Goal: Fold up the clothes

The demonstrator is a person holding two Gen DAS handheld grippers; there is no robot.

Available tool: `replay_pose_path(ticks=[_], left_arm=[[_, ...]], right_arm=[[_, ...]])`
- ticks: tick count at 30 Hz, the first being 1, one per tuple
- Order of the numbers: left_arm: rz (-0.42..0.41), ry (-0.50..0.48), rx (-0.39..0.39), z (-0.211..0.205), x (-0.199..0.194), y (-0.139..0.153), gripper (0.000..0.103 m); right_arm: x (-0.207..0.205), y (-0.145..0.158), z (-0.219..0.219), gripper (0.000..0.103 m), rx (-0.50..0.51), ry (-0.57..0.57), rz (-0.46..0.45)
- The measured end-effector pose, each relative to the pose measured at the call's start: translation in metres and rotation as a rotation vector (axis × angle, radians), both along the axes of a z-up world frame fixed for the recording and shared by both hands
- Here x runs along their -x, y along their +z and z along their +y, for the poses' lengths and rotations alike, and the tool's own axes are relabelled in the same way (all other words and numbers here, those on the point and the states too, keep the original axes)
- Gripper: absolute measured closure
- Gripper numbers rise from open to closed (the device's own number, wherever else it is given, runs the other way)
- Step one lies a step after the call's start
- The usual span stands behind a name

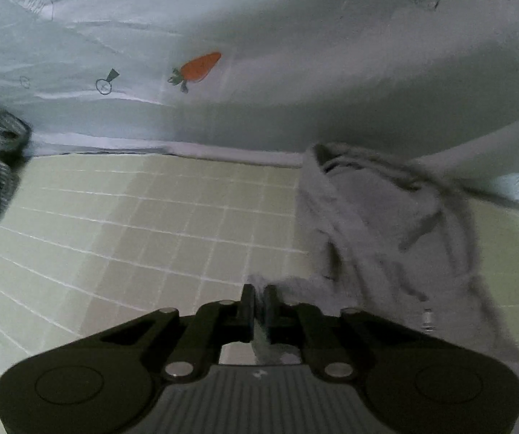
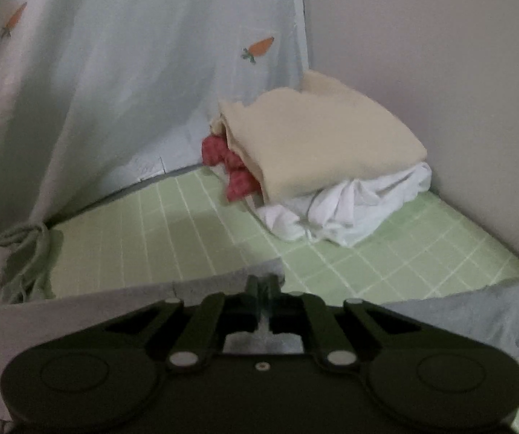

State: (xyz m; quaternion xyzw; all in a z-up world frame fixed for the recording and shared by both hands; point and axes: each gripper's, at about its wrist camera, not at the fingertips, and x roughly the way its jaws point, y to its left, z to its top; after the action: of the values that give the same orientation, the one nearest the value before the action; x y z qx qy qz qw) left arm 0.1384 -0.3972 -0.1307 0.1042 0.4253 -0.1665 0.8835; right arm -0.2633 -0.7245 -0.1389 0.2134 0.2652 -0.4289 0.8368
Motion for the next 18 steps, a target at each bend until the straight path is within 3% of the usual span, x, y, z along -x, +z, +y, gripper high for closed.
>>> replay_pose_path(ticks=[4, 5, 6, 7, 8, 12, 14, 18], left_arm=[[0.058, 0.092, 0.044, 0.007, -0.014, -0.008, 0.051], [0.050, 0.094, 0.061, 0.008, -0.011, -0.005, 0.047], [0.041, 0.082, 0.067, 0.011, -0.006, -0.002, 0.036], [0.037, 0.056, 0.063, 0.011, 0.001, -0.001, 0.024], [0.036, 0.030, 0.056, 0.011, 0.008, 0.000, 0.020], [0.090, -0.100, -0.013, 0.011, 0.049, -0.006, 0.020], [0.116, -0.165, -0.036, 0.014, 0.076, -0.013, 0.019], [0.172, -0.207, -0.053, 0.025, 0.118, -0.027, 0.016]], right_arm=[[-0.009, -0.027, -0.019, 0.095, -0.042, -0.082, 0.117], [-0.005, -0.030, -0.018, 0.089, -0.045, -0.094, 0.112], [-0.002, -0.032, -0.017, 0.086, -0.047, -0.106, 0.105], [0.001, -0.033, -0.017, 0.076, -0.050, -0.117, 0.098], [0.005, -0.035, -0.016, 0.068, -0.052, -0.129, 0.091], [0.016, -0.047, -0.009, 0.067, -0.108, -0.156, 0.061], [0.018, -0.052, -0.006, 0.059, -0.126, -0.160, 0.066], [0.024, -0.061, -0.002, 0.054, -0.166, -0.171, 0.049]])
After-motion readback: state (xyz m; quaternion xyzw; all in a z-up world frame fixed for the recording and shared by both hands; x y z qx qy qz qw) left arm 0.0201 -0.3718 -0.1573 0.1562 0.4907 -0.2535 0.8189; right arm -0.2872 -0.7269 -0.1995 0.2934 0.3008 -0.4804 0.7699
